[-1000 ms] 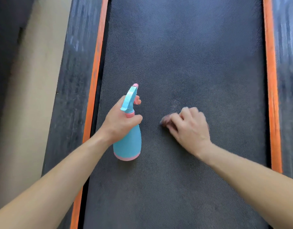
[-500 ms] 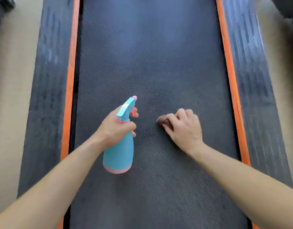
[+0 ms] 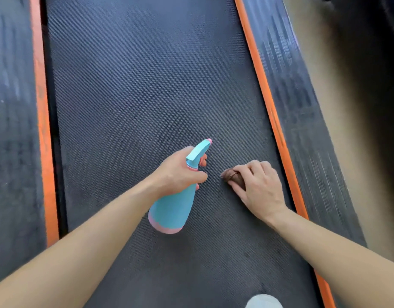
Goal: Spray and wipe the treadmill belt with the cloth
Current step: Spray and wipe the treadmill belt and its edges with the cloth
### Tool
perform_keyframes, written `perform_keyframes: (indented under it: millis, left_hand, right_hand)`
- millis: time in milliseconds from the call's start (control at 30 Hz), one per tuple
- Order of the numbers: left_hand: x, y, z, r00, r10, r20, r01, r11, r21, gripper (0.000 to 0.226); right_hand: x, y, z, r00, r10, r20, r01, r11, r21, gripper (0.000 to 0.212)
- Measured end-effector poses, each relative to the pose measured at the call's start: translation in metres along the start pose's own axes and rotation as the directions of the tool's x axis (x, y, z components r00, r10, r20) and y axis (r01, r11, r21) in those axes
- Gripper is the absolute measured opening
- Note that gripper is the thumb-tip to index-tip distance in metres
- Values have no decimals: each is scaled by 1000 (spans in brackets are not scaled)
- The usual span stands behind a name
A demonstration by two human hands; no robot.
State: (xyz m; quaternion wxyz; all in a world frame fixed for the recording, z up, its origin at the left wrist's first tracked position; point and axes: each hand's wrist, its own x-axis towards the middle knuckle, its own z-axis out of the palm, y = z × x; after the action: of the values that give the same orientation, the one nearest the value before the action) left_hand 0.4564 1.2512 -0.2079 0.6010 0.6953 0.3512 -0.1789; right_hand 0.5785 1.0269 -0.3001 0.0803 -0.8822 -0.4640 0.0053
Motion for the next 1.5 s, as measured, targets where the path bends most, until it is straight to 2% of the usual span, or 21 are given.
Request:
perform_keyframes:
  millis: [100, 233, 400, 467, 567, 600, 667, 767, 833, 900, 967, 1033, 1100, 1167, 1267, 1333, 1367, 1400, 1500]
  left_hand:
    - [0, -1, 1, 1000, -16, -24, 16, 1000, 10, 17]
    - [-3, -10, -7, 997, -32, -68, 33, 999, 19, 15]
    - [-11, -21, -25, 996, -36, -83, 38, 999, 31, 41]
    - [-14, -23, -33, 994, -28, -103, 28, 1000, 4, 46]
    - [-17, -25, -42, 989, -43, -143, 38, 999, -38, 47]
    - [-19, -26, -45, 987, -50, -155, 42, 998, -49, 47]
    - [-21, -25, -49, 985, -52, -164, 42, 997, -64, 51]
    - [-22, -24, -51, 983, -63, -172, 51, 996, -75, 51]
    - [-20, -22, -51, 983, -61, -173, 48, 995, -83, 41]
    - [-18, -20, -51, 980, -62, -187, 49, 996, -76, 32]
    - [-16, -19, -50, 978, -68, -195, 53, 995, -79, 27]
    - [-17, -17, -51, 980, -62, -190, 45, 995, -90, 33]
    - [-17, -16, -52, 984, -42, -175, 28, 996, -81, 45]
    - [-17, -16, -54, 984, -30, -178, 20, 998, -58, 45]
    - [-15, -16, -55, 979, -36, -201, 23, 998, -64, 35]
    - [-13, -15, -54, 978, -42, -206, 25, 996, -83, 41]
    - [-12, -14, -53, 977, -47, -208, 29, 996, -89, 44]
    - [-11, -14, -53, 977, -51, -206, 34, 996, -86, 43]
    - [-11, -13, -52, 980, -46, -191, 35, 998, -59, 43]
  right_hand:
    - [-2, 2, 0, 1000, 17, 26, -17, 1000, 3, 36]
    - [9, 0, 1, 1000, 2, -5, -2, 1000, 18, 35]
    - [92, 5, 7, 994, 38, -98, -40, 999, -19, 38]
    - [139, 5, 6, 984, 137, -110, -142, 989, -35, 40]
    - [177, -5, 7, 958, 284, -43, -286, 957, -55, 40]
    - [174, -10, 7, 961, 274, -50, -277, 958, -78, 40]
    - [143, -22, 6, 984, 154, -93, -163, 982, -100, 38]
    - [82, -32, 10, 985, -167, -48, 165, 985, -43, 36]
    - [85, -26, 10, 958, -286, -14, 286, 958, -33, 37]
    - [115, -19, 10, 966, -256, -31, 253, 964, -82, 39]
    - [157, -12, 6, 996, -45, -73, 37, 994, -103, 39]
    - [185, -6, 3, 992, 115, -52, -120, 986, -113, 39]
    - [176, -12, 4, 989, 136, -65, -143, 980, -138, 37]
    - [138, -25, 5, 992, 74, -100, -86, 990, -113, 34]
    - [70, -38, 8, 985, -168, -40, 167, 985, -38, 34]
    - [70, -29, 9, 960, -278, -17, 278, 960, -32, 35]
    - [82, -24, 10, 960, -278, -27, 276, 960, -45, 36]
    - [99, -21, 12, 972, -226, -56, 223, 973, -61, 37]
    - [158, -9, 9, 992, 55, -113, -67, 993, -98, 38]
